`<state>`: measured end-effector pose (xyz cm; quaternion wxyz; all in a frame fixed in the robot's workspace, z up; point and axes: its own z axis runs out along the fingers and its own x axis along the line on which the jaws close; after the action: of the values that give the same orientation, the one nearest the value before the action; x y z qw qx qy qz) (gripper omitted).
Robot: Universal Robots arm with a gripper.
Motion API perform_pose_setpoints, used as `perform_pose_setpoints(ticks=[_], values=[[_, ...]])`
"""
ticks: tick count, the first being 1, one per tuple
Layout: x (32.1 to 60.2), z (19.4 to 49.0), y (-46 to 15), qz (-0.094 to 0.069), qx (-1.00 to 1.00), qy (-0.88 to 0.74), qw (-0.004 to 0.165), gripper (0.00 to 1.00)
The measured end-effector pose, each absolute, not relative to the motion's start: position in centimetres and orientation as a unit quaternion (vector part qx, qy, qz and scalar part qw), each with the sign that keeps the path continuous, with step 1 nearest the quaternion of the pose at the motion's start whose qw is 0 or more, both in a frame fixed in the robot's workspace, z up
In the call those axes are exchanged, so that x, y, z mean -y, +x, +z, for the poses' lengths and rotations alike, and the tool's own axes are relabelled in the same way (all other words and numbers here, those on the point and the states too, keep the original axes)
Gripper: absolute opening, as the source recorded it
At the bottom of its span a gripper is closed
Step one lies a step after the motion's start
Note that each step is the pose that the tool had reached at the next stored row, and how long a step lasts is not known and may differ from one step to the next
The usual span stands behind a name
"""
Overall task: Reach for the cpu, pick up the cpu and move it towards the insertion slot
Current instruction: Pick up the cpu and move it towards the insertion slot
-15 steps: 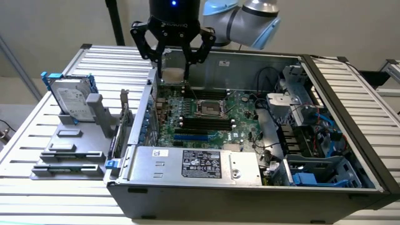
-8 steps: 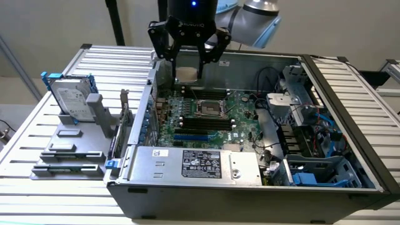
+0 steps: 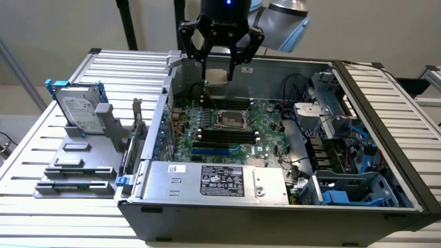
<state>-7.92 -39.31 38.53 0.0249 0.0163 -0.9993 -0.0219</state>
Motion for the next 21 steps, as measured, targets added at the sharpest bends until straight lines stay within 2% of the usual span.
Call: perform_pose_setpoints(ticks=[7, 21], values=[[37.2, 37.7, -6.5, -0.022, 0.999, 0.016, 0.025, 0.55], [35.4, 36.3, -3.6, -0.022, 0.999, 0.014, 0.025, 0.55]])
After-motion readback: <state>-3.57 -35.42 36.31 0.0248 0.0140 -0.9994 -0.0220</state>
